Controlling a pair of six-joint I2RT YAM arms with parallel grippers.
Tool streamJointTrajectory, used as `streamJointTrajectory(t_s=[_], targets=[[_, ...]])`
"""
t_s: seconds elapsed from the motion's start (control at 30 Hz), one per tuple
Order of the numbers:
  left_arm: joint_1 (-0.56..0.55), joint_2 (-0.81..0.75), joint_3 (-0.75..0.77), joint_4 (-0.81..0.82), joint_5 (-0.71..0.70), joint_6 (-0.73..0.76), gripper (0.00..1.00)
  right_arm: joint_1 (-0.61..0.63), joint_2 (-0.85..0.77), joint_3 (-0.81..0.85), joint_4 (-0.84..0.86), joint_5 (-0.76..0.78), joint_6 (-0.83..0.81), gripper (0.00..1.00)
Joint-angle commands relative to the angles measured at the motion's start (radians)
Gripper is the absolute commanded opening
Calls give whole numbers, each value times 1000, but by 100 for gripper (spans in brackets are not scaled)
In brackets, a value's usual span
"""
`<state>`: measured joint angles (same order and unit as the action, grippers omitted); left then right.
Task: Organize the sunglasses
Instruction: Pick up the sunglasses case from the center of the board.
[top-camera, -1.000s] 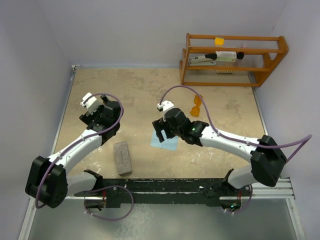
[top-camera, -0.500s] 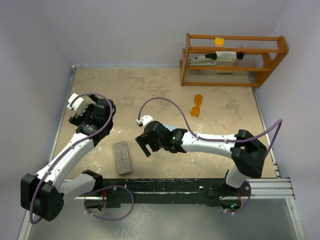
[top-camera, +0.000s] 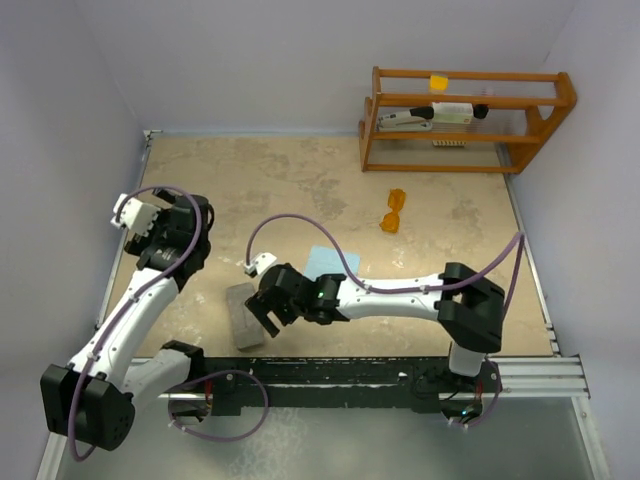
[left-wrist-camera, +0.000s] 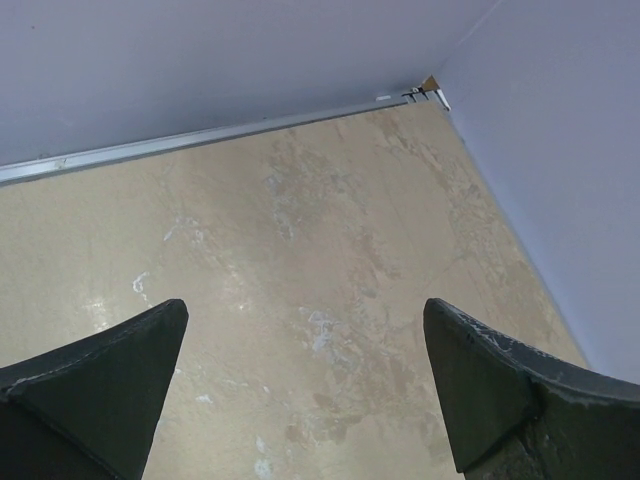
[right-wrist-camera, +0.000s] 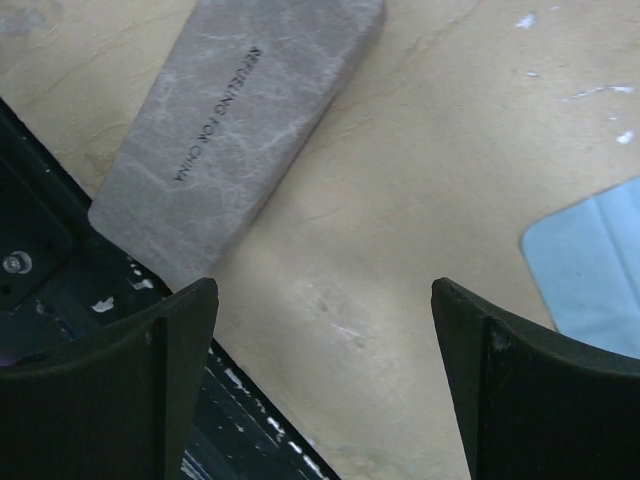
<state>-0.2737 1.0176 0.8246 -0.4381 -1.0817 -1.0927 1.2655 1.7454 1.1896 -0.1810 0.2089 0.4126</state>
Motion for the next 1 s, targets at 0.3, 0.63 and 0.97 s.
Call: streamJointTrajectory(t_s=[0.3,0.63,0.97], targets=[[233,-73,-37,12,198,-31,100,62,151,210,-25,-8,49,90],[254,-97,-41,7,168,-2,100,63,228,283,-19,12,66,92],[311,-72,-48,20,229,13,100,64,280,341,-26,25,70,92]])
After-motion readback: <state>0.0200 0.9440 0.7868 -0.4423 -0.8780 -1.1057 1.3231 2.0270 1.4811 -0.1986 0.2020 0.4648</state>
